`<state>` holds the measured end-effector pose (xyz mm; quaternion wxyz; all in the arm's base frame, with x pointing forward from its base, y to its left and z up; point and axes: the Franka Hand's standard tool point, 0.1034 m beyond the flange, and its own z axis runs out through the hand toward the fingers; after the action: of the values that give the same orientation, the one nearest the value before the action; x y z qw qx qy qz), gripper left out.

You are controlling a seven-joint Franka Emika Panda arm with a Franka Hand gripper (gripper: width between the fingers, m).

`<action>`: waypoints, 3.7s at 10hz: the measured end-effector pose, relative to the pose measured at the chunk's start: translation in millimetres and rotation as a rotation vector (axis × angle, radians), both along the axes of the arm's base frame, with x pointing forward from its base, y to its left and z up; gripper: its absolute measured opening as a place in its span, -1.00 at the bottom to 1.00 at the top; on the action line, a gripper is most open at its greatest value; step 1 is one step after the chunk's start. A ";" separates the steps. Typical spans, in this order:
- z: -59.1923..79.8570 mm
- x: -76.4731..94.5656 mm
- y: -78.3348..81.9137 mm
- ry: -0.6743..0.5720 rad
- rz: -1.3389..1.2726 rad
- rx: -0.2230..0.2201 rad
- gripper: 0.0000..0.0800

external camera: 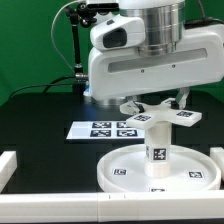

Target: Assemble round table

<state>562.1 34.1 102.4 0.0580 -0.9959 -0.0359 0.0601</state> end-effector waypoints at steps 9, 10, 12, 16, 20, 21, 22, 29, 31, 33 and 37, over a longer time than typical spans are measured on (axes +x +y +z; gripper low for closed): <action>0.3 1.3 -0.4 -0.007 0.008 0.001 0.12; 0.3 1.3 -0.4 -0.007 0.007 0.001 0.12; 0.2 2.4 0.9 0.004 -0.152 -0.016 0.12; -0.4 2.4 5.0 0.031 -0.553 -0.047 0.12; -0.5 2.5 5.4 0.071 -0.941 -0.080 0.12; -0.7 3.5 5.1 0.074 -1.032 -0.085 0.12; -0.6 3.6 5.2 0.079 -1.074 -0.088 0.12; -0.3 4.9 3.9 0.122 -1.461 -0.111 0.12; 0.3 5.7 4.8 0.131 -1.536 -0.118 0.12; 0.2 6.1 5.0 0.143 -1.650 -0.127 0.12; 0.7 6.8 4.7 0.151 -1.762 -0.134 0.12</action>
Offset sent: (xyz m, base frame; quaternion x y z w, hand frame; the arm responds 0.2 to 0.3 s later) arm 0.0000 0.0000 0.0000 0.0000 0.0000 0.0000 1.0000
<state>568.9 38.8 103.0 0.0271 -0.6565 0.7514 0.0610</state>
